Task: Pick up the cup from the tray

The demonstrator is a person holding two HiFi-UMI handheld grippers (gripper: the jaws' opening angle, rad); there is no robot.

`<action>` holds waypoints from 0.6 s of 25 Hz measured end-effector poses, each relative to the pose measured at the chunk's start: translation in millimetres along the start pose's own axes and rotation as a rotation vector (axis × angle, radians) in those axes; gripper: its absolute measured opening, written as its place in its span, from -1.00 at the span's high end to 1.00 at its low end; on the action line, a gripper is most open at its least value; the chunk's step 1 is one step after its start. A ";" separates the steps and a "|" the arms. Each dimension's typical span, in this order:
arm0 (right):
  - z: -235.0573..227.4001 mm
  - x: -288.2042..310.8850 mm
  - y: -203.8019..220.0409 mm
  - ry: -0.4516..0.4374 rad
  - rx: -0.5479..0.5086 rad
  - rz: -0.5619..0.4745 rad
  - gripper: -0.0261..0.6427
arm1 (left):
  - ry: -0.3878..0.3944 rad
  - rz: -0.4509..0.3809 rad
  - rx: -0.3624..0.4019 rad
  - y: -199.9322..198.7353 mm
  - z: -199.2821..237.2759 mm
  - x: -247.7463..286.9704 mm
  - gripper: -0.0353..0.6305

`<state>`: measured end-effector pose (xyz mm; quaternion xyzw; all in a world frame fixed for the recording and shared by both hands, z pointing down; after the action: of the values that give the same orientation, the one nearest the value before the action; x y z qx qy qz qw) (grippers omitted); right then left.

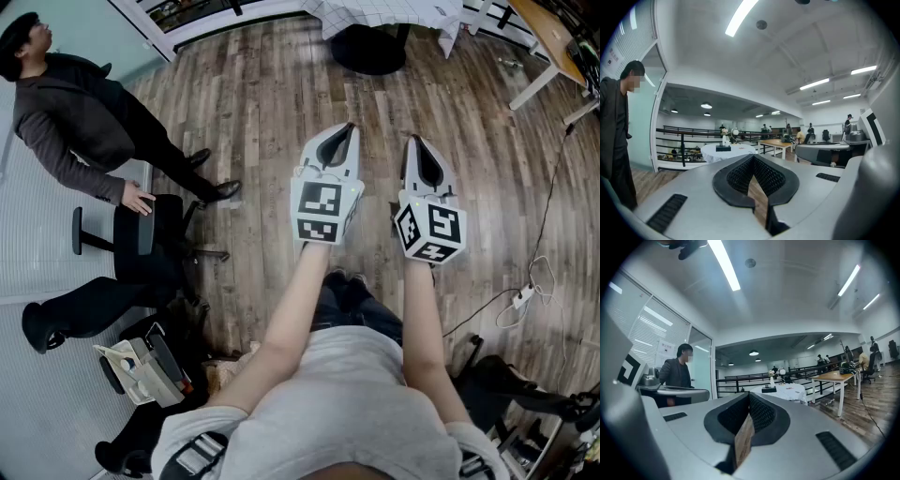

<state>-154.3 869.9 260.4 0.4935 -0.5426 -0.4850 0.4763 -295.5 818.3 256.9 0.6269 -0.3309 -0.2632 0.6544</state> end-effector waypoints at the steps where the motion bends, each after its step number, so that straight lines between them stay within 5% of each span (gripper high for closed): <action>1: 0.2 0.7 -0.2 0.000 0.000 -0.001 0.90 | -0.002 0.007 0.007 -0.1 0.9 0.1 0.87; 15: -4.5 3.3 -1.6 -0.019 0.003 -0.015 0.90 | 0.000 0.022 0.015 0.7 -1.8 6.4 0.87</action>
<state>-149.8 866.3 259.2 0.4937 -0.5440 -0.4925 0.4667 -290.1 814.6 258.3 0.6281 -0.3396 -0.2535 0.6526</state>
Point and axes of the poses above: the fingertips, and each gripper's own axes: x forward along the fingers, z to its left, y out of its underside, the point moved 6 cm from there along -x, backward along the fingers, and after that the axes turned 1 degree about z, right-handed, at the moved point
